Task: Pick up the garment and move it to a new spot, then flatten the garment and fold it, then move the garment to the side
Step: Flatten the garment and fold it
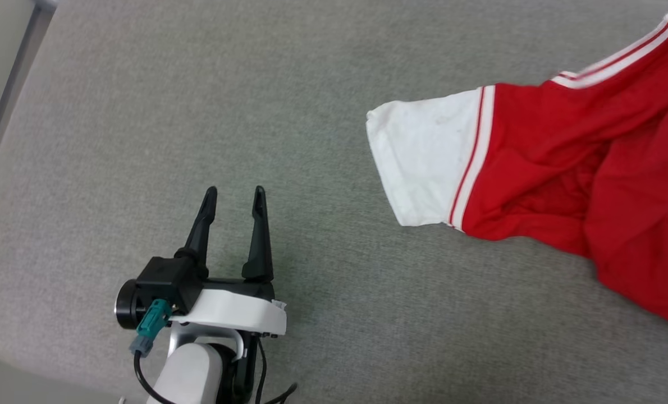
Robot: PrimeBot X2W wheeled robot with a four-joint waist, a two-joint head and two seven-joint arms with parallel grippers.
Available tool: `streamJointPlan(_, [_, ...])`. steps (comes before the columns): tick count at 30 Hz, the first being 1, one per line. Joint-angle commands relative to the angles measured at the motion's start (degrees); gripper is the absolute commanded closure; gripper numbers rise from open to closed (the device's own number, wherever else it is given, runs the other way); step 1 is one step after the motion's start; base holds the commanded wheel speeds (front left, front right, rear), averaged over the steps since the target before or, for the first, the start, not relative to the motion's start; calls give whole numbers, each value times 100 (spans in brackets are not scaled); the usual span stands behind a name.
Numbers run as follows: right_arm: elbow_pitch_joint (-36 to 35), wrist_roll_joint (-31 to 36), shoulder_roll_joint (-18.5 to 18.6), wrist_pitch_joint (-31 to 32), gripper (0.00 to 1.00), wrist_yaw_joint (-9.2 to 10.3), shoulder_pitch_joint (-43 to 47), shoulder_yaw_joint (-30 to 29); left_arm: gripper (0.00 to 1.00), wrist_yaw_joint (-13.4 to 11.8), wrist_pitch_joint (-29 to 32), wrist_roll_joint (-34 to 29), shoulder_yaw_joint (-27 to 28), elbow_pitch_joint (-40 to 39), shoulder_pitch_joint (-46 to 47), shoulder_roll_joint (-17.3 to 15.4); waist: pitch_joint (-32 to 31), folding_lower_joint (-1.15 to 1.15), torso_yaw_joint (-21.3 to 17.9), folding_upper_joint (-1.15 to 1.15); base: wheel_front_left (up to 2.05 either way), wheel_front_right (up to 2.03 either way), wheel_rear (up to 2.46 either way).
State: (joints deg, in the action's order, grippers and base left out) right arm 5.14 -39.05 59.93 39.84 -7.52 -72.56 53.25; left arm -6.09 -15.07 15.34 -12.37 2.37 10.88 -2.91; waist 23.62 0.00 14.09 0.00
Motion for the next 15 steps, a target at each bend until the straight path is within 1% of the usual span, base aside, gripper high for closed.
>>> streamJointPlan(1, [152,63,-177,1,100,6,-222,155,0,-39,-15,43,-29,-23,90,5,217,0,216,0,0,0,0])
streamJointPlan(3, [469,151,-472,22,100,6,-531,463,0,-68,-15,102,-96,-42,153,5,338,0,328,0,0,0,0])
streamJointPlan(4, [1074,87,-928,-76,100,6,-804,872,0,-106,-15,180,-162,-50,225,6,478,0,467,0,0,0,0])
streamJointPlan(7, [1659,-28,-1382,-300,100,6,-872,1200,0,-120,-15,248,-203,-43,269,5,575,0,567,0,0,0,0])
streamJointPlan(11, [2201,-148,-1786,-607,100,6,-674,1733,0,-151,-15,298,-283,-50,305,5,622,0,654,0,0,0,0])
streamJointPlan(15, [2510,-316,-2008,-804,100,4,-476,1955,0,-181,-15,316,-303,-40,323,6,633,0,655,0,0,0,0])
